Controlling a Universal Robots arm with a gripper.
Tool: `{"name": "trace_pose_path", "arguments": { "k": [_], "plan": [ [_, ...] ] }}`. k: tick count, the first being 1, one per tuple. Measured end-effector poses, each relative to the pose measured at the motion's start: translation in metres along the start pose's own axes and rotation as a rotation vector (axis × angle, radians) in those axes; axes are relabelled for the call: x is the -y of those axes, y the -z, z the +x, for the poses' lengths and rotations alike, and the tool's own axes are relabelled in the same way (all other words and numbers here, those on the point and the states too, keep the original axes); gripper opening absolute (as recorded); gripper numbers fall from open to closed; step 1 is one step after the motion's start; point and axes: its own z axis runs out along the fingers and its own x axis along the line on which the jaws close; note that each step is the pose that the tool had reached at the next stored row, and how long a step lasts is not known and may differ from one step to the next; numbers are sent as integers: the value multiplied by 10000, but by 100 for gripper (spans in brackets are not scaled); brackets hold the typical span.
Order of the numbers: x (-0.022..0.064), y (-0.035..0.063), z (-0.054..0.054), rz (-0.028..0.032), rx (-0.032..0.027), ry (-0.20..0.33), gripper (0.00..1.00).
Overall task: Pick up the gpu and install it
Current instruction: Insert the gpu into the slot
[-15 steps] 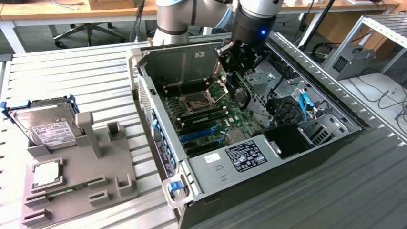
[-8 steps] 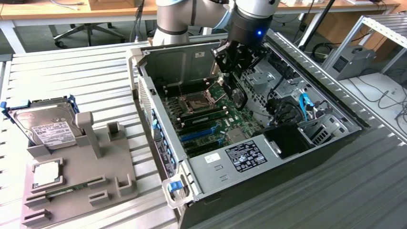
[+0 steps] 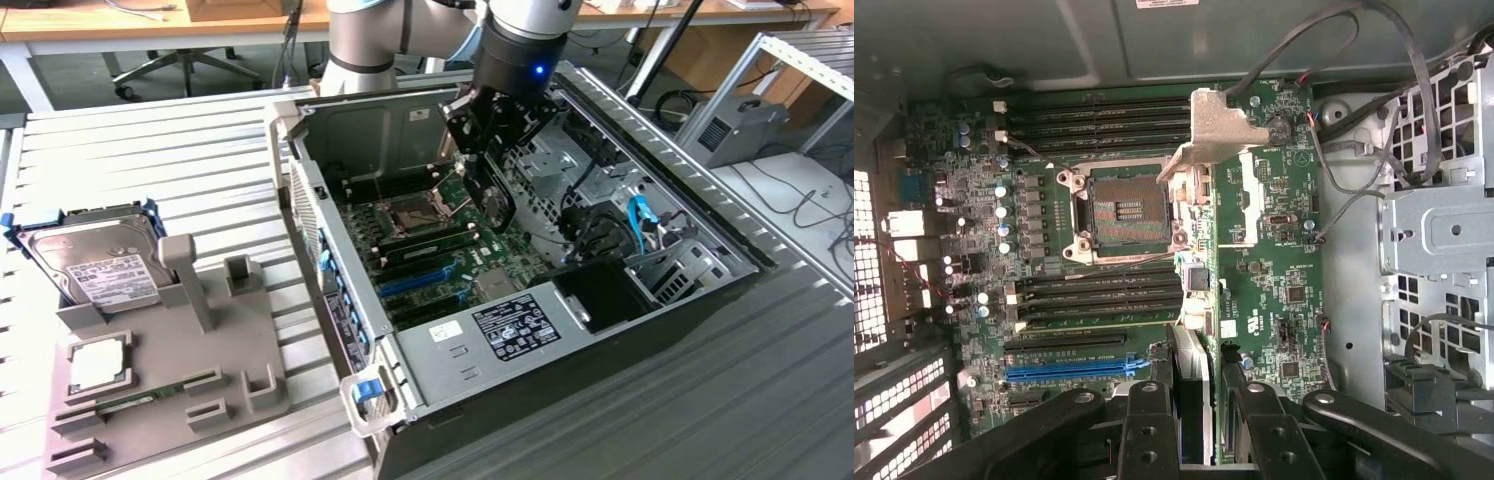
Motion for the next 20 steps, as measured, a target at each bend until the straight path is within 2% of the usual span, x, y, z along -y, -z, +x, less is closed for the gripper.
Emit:
{"name": "trace_pose_path", "arguments": {
  "k": [7, 20],
  "plan": [
    [0, 0, 0, -1, -2, 38, 29],
    [0, 0, 0, -16, -17, 594, 29]
  ]
}}
